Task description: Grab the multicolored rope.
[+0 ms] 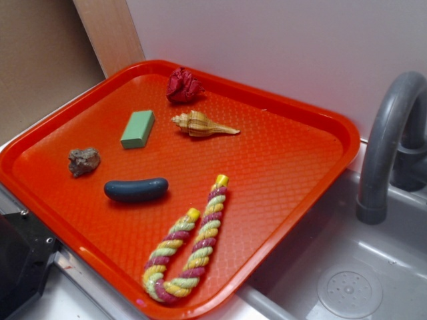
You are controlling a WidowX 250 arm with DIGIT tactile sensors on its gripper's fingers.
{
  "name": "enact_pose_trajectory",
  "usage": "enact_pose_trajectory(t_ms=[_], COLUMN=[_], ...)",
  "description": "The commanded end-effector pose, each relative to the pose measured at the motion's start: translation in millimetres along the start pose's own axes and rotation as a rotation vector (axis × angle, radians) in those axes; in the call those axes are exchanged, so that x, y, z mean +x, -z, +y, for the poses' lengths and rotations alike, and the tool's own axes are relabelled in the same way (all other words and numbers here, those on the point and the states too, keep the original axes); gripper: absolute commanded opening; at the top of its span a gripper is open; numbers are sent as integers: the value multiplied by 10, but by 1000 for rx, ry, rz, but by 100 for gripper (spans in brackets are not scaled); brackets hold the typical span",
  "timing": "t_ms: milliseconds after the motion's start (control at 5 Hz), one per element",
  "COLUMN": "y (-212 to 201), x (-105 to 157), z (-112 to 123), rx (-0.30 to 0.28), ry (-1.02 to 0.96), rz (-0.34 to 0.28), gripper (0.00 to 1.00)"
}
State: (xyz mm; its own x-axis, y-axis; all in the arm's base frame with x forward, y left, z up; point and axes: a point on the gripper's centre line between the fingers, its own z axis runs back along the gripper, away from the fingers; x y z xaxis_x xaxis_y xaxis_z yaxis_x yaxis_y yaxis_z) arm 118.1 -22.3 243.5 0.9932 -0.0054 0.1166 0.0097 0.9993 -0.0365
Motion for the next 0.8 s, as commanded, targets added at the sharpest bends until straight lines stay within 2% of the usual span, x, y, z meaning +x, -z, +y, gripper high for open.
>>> enact_pose_trajectory(t_ms=[0, 200, 400, 600], y=[0, 67, 255, 516], x=[0, 202, 422, 623], z=[0, -270, -536, -709], rx=[0, -14, 41, 55], ry=[0, -11, -126, -254], rz=[0, -62, -125, -182], gripper=[100, 100, 100, 100])
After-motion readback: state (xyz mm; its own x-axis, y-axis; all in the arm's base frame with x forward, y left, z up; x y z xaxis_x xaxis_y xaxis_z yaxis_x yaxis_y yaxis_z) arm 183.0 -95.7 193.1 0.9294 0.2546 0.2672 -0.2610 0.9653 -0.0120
